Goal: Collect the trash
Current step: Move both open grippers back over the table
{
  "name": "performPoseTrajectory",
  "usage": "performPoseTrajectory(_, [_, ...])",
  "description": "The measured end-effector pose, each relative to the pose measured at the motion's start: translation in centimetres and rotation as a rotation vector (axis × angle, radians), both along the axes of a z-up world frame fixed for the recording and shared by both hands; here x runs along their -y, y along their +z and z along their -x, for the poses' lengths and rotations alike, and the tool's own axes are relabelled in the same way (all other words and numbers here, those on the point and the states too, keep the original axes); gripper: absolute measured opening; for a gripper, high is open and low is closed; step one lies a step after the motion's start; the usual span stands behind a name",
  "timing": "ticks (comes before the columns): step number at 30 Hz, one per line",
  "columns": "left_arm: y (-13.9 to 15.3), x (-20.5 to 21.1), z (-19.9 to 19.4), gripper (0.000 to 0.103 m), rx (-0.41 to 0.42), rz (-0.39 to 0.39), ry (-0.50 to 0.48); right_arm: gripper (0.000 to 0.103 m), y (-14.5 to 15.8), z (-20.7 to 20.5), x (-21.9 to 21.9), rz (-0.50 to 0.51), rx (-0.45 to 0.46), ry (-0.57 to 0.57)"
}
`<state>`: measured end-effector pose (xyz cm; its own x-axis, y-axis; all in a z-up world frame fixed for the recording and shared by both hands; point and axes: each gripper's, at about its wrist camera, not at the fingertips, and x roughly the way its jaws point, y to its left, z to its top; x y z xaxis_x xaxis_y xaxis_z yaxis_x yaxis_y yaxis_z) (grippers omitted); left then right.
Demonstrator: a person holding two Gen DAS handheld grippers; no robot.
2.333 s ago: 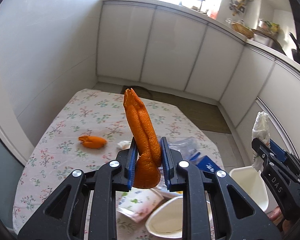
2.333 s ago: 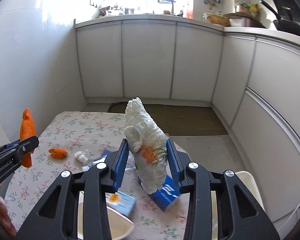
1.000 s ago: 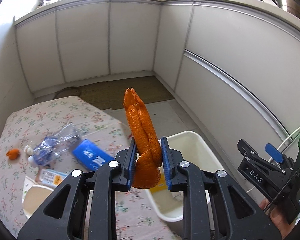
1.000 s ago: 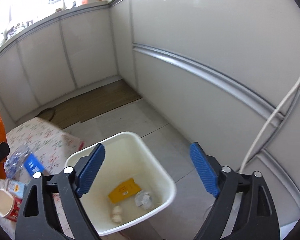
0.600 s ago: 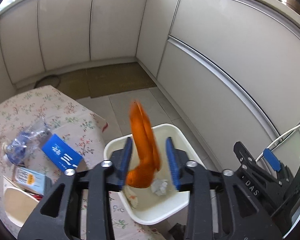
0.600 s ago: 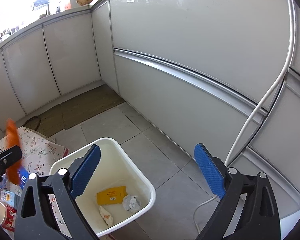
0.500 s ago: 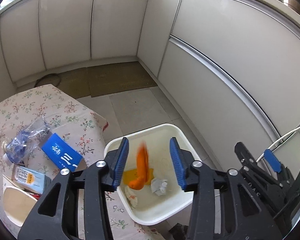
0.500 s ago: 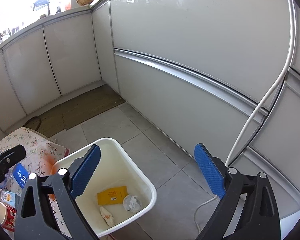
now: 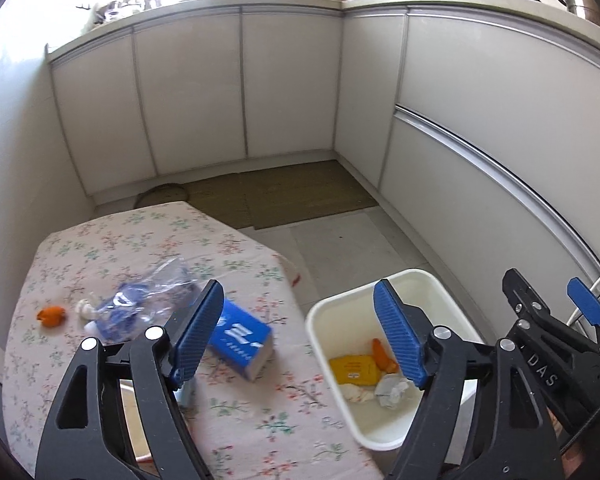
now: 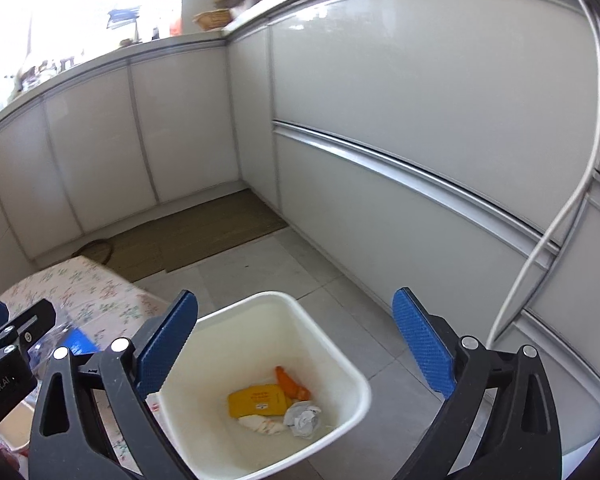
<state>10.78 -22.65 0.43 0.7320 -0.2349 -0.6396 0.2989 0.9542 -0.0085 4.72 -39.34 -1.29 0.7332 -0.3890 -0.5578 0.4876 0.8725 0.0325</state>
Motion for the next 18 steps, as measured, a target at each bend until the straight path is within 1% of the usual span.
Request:
performPoseTrajectory(5, [0.4,-3.0,-0.3,0.075,0.01,0.002,0.042,0.095,0.3,-1.0,-3.4,0.034,0.001,0.064])
performPoseTrajectory(9, [0.5,-5.4,-0.8,0.075,0.018,-0.013,0.078,0.095,0.4,-1.9,-5.9,0.052,0.001,0.101])
performPoseTrajectory(18, [-0.2,-11.1,-2.2,0.075,-0.019,-0.016,0.142,0.095,0.3,-4.2,-11.8,0.079,-0.014,0.209])
